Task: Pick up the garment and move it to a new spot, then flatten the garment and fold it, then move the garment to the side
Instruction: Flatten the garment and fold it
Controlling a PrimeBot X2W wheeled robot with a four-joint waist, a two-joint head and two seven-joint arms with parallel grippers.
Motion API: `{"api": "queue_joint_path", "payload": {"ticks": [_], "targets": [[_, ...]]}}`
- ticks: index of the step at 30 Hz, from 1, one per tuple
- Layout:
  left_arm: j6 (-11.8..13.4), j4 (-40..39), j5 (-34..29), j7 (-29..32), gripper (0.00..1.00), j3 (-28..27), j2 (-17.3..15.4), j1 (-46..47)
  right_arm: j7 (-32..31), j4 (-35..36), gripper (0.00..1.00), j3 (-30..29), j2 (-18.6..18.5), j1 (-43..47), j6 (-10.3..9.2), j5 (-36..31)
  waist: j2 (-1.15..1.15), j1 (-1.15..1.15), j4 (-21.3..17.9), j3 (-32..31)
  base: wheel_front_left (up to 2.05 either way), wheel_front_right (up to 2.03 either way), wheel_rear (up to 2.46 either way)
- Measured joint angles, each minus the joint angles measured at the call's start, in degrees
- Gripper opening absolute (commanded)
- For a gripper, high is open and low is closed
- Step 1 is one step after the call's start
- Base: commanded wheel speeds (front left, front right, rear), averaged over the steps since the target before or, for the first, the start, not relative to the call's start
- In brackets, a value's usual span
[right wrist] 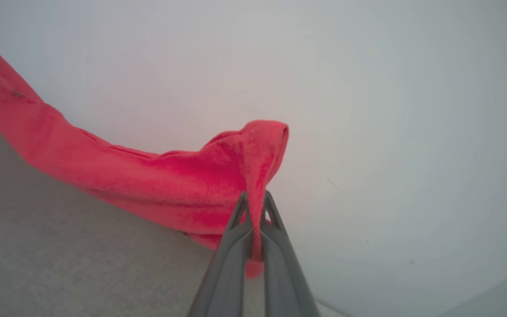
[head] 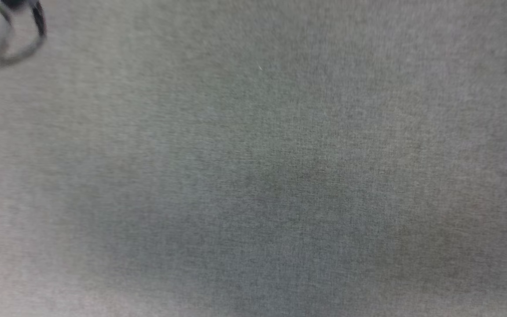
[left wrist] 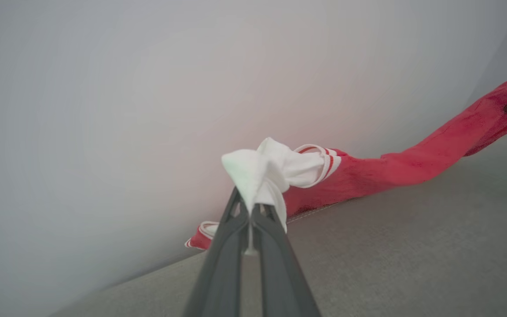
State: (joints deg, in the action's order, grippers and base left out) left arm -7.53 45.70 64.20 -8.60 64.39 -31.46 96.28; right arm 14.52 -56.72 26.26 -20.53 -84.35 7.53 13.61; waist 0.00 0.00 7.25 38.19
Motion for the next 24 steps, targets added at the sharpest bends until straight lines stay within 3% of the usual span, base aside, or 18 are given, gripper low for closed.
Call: {"api": "queue_joint_path", "payload": {"ticks": [10,17,24], "targets": [[0.5,-15.5,5.4,1.9,0.0,5.1,-8.3,-16.9,-5.1,13.3,0.0,10.0,-10.6,20.1,0.0,16.8,0.0,0.0,1.7,-11.1,0.0,0.0,0.0],[6.6,-30.9,8.6,2.1,0.0,6.6,-15.2,-29.8,-7.3,23.2,0.0,11.5,-18.3,33.7,0.0,23.4,0.0,0.0,2.6,-17.7,0.0,0.0,0.0],[14.1,-44.1,10.9,-0.6,0.0,7.6,-21.1,-41.4,-8.6,31.7,0.0,9.7,-22.6,46.7,0.0,25.2,0.0,0.0,3.4,-21.8,0.0,0.0,0.0]]}}
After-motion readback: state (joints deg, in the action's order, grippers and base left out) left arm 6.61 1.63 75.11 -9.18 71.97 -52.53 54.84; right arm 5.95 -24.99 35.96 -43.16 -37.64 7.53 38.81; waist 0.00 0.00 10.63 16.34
